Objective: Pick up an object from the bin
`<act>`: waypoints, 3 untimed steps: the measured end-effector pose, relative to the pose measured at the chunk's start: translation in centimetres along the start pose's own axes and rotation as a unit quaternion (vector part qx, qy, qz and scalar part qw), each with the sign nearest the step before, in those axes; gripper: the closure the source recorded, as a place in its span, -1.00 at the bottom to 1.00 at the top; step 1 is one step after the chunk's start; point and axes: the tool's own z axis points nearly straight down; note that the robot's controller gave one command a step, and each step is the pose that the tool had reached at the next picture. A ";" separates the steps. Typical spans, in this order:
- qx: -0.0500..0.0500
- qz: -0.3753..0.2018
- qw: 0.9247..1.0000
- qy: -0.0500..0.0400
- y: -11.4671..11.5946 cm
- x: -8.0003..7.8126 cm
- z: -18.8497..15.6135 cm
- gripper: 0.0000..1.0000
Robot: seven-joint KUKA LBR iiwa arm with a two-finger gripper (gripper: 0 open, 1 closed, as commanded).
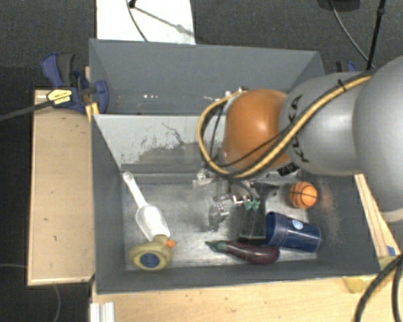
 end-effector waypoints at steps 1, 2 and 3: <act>-0.001 -0.056 0.998 0.004 -1.4 1.7 0.8 -1.00; -0.003 -0.177 0.984 0.003 -3.7 2.1 0.9 -1.00; -0.003 -0.158 0.987 -0.003 -5.4 3.9 1.2 -1.00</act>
Offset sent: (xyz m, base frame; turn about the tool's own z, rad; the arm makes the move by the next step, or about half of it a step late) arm -0.0149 -0.0886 -0.0129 -0.0559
